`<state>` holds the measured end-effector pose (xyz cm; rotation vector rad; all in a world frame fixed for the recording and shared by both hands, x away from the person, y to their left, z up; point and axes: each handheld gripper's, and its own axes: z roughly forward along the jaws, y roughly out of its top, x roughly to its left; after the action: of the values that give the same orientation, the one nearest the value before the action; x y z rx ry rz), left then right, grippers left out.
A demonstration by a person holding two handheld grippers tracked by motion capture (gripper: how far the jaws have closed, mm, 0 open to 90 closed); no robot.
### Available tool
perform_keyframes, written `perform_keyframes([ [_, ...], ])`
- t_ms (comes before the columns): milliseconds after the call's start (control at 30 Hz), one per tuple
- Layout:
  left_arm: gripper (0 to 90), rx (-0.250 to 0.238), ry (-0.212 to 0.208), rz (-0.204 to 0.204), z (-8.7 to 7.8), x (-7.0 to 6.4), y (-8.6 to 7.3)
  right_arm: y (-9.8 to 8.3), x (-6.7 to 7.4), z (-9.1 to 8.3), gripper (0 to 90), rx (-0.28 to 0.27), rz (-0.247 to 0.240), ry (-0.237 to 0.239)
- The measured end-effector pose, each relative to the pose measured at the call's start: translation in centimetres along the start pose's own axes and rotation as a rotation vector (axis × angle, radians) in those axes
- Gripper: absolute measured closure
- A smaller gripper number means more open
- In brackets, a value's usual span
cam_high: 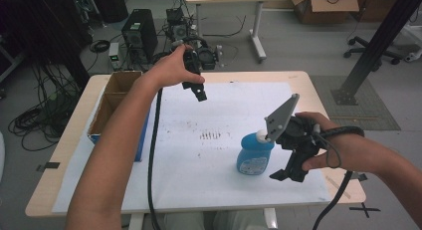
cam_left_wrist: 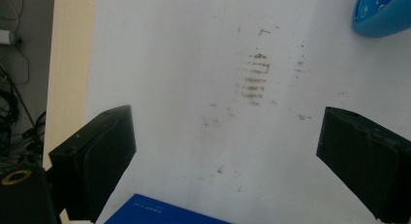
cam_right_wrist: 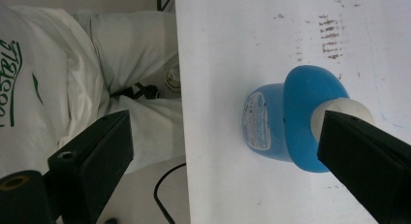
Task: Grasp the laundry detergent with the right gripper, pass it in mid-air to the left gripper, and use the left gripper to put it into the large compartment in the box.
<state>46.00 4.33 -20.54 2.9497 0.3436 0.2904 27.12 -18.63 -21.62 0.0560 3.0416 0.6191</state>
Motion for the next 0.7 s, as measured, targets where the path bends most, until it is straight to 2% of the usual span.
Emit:
perform_keyframes([
  [300,6.1,-0.004,-0.004,0.000,-0.1,-0.2,0.2,-0.4,-0.3,-0.7,4.8,-0.031,0.012,-0.016],
  [700,5.6,0.002,0.016,0.005,-0.4,-0.7,0.1,-1.6,-2.2,-2.1,4.4,-0.071,0.014,-0.057],
])
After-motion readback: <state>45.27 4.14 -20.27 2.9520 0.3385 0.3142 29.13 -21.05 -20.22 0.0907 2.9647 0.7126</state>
